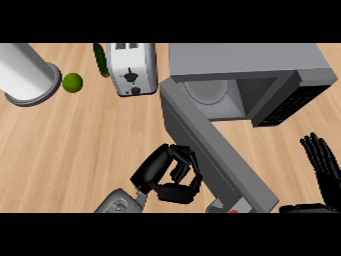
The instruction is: Pick up the milk, place it into the microwave and close the microwave
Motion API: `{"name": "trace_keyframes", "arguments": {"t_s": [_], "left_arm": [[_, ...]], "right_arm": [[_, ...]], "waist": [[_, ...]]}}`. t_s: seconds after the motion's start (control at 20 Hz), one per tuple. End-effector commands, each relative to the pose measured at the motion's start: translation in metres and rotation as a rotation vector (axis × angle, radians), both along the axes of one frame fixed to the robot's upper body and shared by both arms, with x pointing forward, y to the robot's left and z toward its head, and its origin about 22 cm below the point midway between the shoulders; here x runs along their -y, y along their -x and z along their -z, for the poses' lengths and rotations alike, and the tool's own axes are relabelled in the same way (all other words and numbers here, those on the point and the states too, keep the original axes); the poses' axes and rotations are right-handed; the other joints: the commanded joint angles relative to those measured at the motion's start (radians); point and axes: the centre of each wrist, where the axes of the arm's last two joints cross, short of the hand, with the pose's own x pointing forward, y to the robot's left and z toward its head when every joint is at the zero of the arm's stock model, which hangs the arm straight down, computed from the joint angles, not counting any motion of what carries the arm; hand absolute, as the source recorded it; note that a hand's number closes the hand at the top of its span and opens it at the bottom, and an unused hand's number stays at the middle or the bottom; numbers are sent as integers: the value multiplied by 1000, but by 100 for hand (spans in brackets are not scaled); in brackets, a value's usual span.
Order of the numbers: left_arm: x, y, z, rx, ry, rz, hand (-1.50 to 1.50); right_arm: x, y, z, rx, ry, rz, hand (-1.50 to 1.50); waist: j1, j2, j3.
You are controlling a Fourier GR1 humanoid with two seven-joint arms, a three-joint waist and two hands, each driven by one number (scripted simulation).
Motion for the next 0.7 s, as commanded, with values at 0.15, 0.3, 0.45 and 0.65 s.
{"name": "trace_keyframes", "arguments": {"t_s": [0.15,0.3,0.45,0.65], "left_arm": [[16,-8,37,64,35,-68,150],[32,-11,34,56,10,-84,150],[42,-12,33,21,-2,-74,150],[51,-23,21,21,41,-58,150]], "right_arm": [[7,9,-45,77,-73,-146,-150],[-11,7,-57,91,-100,-166,-150],[-10,12,-77,102,-84,-182,-150],[-17,0,-96,123,-92,-239,-150]], "waist": [[-27,10,-2],[-38,11,-2],[-51,11,-2],[-82,21,-3]]}}
